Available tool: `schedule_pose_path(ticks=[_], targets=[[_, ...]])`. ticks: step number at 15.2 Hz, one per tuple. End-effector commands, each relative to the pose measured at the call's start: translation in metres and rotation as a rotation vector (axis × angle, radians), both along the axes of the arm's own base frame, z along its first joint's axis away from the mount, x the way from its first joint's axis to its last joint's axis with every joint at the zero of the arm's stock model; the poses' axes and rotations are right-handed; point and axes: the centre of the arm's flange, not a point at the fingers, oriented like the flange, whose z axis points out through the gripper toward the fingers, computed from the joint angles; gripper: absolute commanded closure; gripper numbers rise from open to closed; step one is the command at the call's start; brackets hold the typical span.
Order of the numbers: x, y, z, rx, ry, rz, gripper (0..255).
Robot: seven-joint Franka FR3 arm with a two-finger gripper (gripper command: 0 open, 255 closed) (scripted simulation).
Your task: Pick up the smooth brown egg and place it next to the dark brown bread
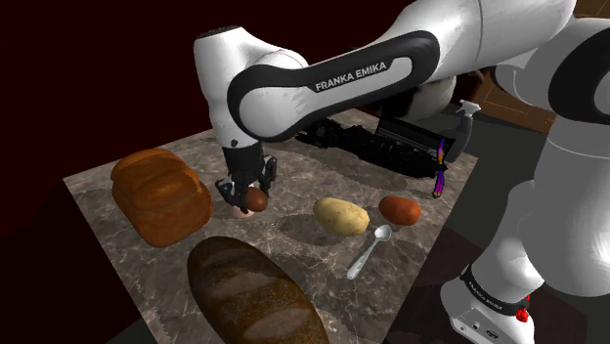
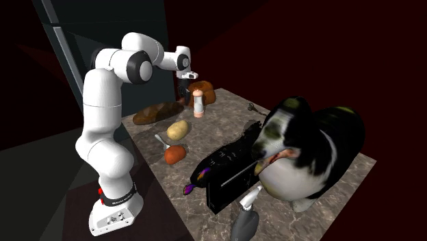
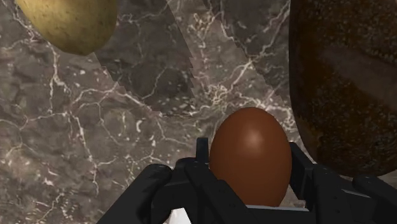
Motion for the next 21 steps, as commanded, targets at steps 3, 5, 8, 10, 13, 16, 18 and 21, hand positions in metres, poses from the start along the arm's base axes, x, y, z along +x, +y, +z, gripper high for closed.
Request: schedule_pose_path(ticks=[3,5,8,10,13,16,18,21], targets=[[-0.001,0.000,-0.021,0.000,-0.001,0.000,255],[-0.001,0.000,-0.032,0.000,-0.001,0.000,255],[-0.001,0.000,-0.048,0.000,-0.001,0.000,255],[-0.001,0.000,-0.058,0.000,-0.001,0.000,255],[-0.001,0.000,-0.074,0.000,-0.001,0.000,255],[-0.001,0.000,-0.085,0.000,0.000,0.000,255],[-0.001,0.000,-0.085,0.000,-0.001,0.000,255],[-0.001,0.000,-0.085,0.000,-0.001,0.000,255]])
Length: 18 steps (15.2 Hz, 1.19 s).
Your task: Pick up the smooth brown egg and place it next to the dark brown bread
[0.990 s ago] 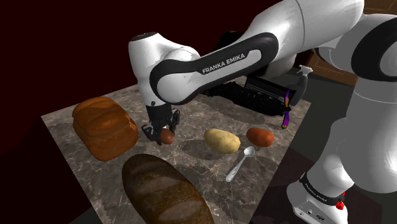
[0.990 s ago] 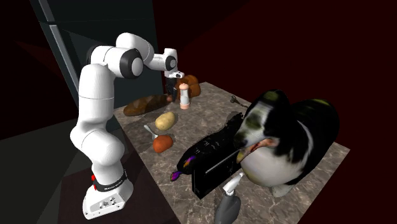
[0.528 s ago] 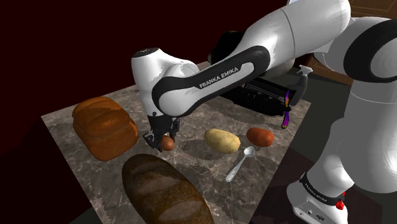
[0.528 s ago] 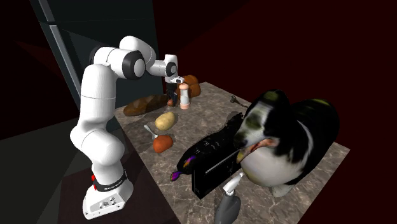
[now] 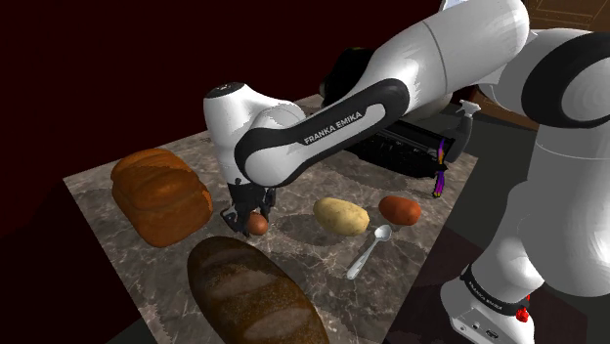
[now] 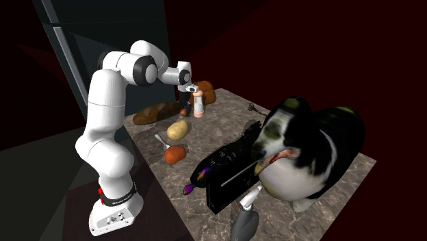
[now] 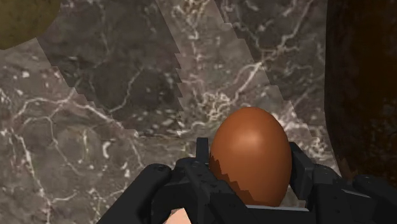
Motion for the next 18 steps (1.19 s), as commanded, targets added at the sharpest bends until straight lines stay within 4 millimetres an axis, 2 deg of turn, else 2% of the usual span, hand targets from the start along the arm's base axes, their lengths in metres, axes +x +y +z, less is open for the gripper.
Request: schedule_pose_path(ticks=[1,2,7,11,18], targets=[[0.000,0.000,-0.001,-0.001,0.001,0.000,255],[0.000,0.000,-0.001,-0.001,0.001,0.000,0],[0.000,0.000,-0.001,-0.001,0.001,0.000,0],[0.005,0.004,0.049,-0.001,0.001,0.000,0],[0.005,0.004,0.049,-0.001,0.001,0.000,0]])
